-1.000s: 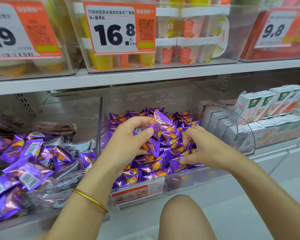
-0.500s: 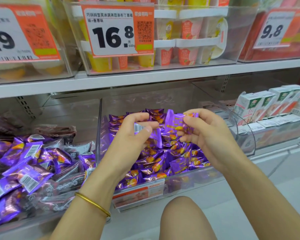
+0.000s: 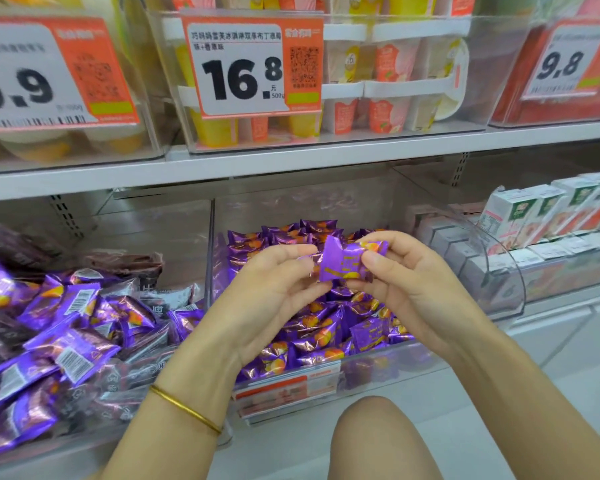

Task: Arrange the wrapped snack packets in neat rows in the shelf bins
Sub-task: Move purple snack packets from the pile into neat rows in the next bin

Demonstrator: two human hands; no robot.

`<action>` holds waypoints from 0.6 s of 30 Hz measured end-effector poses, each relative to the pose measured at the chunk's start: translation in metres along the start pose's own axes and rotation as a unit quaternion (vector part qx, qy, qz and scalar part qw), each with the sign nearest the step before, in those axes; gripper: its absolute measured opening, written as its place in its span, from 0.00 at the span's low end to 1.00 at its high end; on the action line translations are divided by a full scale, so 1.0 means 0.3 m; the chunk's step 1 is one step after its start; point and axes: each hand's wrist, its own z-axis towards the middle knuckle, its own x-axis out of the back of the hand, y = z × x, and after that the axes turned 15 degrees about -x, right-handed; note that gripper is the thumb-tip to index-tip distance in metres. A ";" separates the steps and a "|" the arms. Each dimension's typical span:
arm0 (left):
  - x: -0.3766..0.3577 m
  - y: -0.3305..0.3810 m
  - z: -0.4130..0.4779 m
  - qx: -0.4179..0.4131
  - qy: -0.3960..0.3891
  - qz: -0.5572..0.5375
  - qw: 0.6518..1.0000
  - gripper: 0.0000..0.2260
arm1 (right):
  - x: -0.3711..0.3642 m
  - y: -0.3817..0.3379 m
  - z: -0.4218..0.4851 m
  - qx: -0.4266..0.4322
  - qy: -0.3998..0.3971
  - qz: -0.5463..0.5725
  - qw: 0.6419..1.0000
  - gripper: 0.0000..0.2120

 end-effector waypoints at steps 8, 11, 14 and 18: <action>-0.038 0.024 -0.019 0.034 -0.015 0.134 0.990 0.24 | 0.001 -0.001 -0.008 0.019 -0.026 -0.119 0.992 0.08; -0.054 0.021 -0.013 0.046 -0.017 0.152 0.987 0.23 | 0.009 -0.014 -0.015 0.025 0.005 -0.123 0.992 0.08; -0.047 0.000 -0.008 -0.042 -0.006 0.274 0.961 0.11 | 0.077 -0.051 -0.032 0.020 0.074 -0.147 0.986 0.08; -0.045 -0.035 0.020 -0.132 -0.131 0.496 0.848 0.03 | 0.172 -0.094 -0.078 -0.035 0.075 -0.226 0.971 0.05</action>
